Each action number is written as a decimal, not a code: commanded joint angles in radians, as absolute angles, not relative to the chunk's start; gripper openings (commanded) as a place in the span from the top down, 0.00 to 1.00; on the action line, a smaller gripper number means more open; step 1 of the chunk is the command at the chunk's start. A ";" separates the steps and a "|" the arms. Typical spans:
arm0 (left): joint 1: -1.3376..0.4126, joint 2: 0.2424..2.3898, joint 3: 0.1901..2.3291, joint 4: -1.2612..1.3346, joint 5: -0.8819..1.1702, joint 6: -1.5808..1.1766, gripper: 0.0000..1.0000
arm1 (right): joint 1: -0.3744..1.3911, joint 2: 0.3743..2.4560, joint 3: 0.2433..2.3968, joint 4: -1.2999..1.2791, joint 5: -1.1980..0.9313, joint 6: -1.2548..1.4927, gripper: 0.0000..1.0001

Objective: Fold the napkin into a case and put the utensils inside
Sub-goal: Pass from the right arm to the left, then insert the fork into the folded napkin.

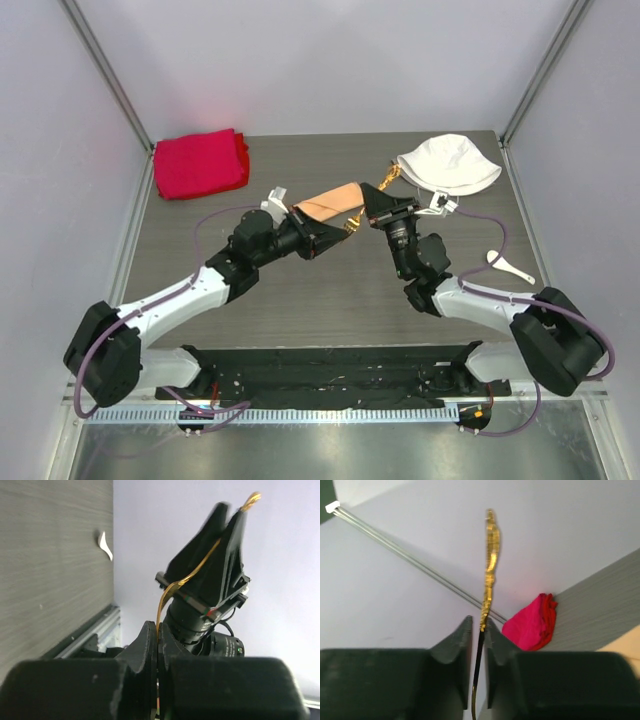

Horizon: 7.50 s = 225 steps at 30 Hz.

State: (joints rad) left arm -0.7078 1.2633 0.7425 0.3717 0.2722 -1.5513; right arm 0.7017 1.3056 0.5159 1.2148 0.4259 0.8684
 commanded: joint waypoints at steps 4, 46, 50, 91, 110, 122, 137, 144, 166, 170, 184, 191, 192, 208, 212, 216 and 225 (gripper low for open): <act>-0.511 1.187 0.848 0.005 0.403 -1.235 1.00 | 0.661 1.134 0.615 0.674 0.469 0.798 0.27; -0.066 1.974 1.451 -0.643 0.706 -0.532 1.00 | 0.219 2.157 1.378 0.367 -0.568 0.546 0.99; -0.055 1.993 1.460 -0.658 0.707 -0.563 1.00 | 0.224 2.160 1.388 0.356 -0.568 0.543 0.99; -0.052 2.103 1.591 -0.750 0.666 -0.721 1.00 | 0.238 2.163 1.390 0.213 -0.403 0.443 0.99; -0.117 2.204 1.758 -0.788 0.687 -0.747 1.00 | 0.238 2.210 1.424 0.160 -0.373 0.422 0.99; -0.156 2.302 1.844 -0.727 0.747 -0.787 1.00 | 0.238 2.227 1.442 0.143 -0.388 0.407 0.99; -0.183 2.428 2.017 -0.756 0.770 -0.810 1.00 | 0.241 2.238 1.463 0.117 -0.385 0.391 0.99; -0.169 2.459 2.114 -0.807 0.750 -0.776 1.00 | 0.241 2.238 1.470 0.109 -0.382 0.383 0.99; -0.175 2.441 2.128 -0.897 0.663 -0.663 1.00 | 0.367 2.330 1.880 -0.115 -0.270 0.391 0.99; -0.176 2.441 2.128 -0.894 0.661 -0.669 1.00 | 0.394 2.466 2.112 -0.222 -0.255 0.391 0.99; -0.192 2.390 2.059 -0.841 0.667 -0.706 1.00 | 0.462 2.688 2.393 -0.290 -0.230 0.373 0.99; -0.199 2.365 2.019 -0.833 0.666 -0.704 1.00 | 0.492 2.698 2.393 -0.324 -0.305 0.307 0.99; -0.201 2.362 2.016 -0.836 0.666 -0.701 1.00 | 0.495 2.697 2.388 -0.331 -0.314 0.295 0.99; -0.201 2.341 1.953 -0.841 0.695 -0.673 1.00 | 0.497 2.508 2.108 -0.333 -0.449 0.152 0.99; -0.201 2.336 1.937 -0.836 0.695 -0.673 1.00 | 0.497 2.499 2.086 -0.330 -0.477 0.147 0.99; -0.201 2.335 1.931 -0.833 0.692 -0.678 0.98 | 0.499 2.488 2.071 -0.307 -0.466 0.169 0.99; -0.199 2.250 1.894 -0.805 0.586 -0.676 0.59 | 0.454 2.379 2.152 -0.319 -0.393 0.311 0.92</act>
